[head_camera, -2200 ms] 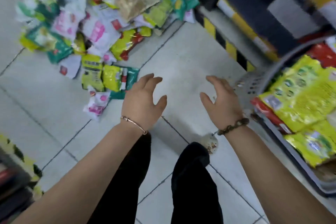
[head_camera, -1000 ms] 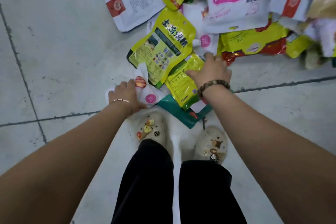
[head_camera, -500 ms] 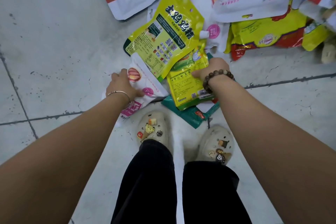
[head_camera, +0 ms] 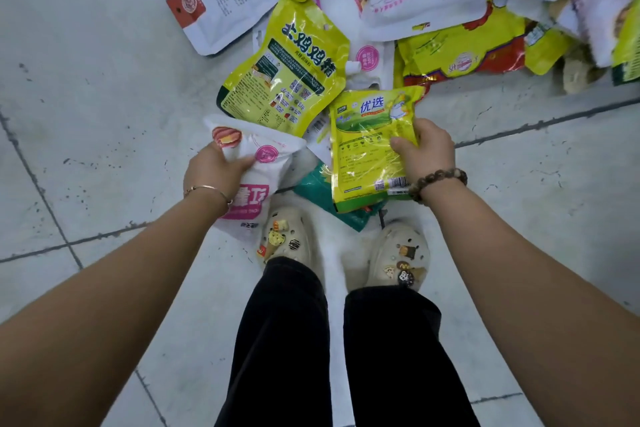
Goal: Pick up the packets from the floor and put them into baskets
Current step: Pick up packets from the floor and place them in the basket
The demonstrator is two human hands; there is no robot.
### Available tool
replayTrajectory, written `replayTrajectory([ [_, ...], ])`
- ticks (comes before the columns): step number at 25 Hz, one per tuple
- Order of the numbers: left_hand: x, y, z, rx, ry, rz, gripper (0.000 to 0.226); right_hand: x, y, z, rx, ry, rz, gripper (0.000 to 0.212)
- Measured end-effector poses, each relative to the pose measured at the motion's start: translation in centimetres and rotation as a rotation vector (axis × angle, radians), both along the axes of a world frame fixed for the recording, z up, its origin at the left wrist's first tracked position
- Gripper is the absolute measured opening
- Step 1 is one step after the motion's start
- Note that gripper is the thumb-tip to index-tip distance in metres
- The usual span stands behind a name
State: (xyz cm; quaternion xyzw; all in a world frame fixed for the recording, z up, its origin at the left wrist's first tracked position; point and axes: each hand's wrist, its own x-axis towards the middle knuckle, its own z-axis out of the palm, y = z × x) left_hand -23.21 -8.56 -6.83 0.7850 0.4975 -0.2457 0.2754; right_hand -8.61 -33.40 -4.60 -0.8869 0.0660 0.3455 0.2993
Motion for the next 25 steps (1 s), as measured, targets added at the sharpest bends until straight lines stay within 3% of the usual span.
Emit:
replayTrajectory([
  [4, 2.0, -2.3, 5.7, -0.004, -0.058, 0.088, 0.041, -1.3, -3.0, 4.5, 0.092, 0.086, -0.249, 0.029],
  [6, 3.6, -3.6, 9.2, -0.015, -0.091, 0.077, 0.04, -2.5, -4.5, 7.8, 0.155, 0.116, -0.379, 0.009],
  [9, 5.8, -5.6, 15.0, -0.034, -0.139, 0.027, 0.043, -4.0, -6.6, 13.5, 0.204, 0.123, -0.497, 0.015],
  [13, 8.4, -8.2, 23.3, -0.066, -0.205, -0.065, 0.045, -5.6, -9.9, 21.4, 0.256, 0.067, -0.596, 0.004],
  [16, 9.8, -10.5, 29.1, -0.115, -0.243, -0.129, 0.046, -7.6, -12.4, 27.1, 0.294, 0.031, -0.688, 0.015],
  [18, 10.6, -12.3, 32.4, -0.162, -0.281, -0.169, 0.045, -8.8, -14.0, 30.4, 0.322, -0.008, -0.738, 0.004],
  [21, 11.2, -15.8, 36.9, -0.21, -0.29, -0.288, 0.043, -10.9, -16.6, 34.4, 0.338, -0.077, -0.826, 0.026],
  [25, 11.2, -21.8, 41.1, -0.3, -0.276, -0.432, 0.032, -13.9, -21.1, 37.6, 0.359, -0.144, -0.972, 0.02],
])
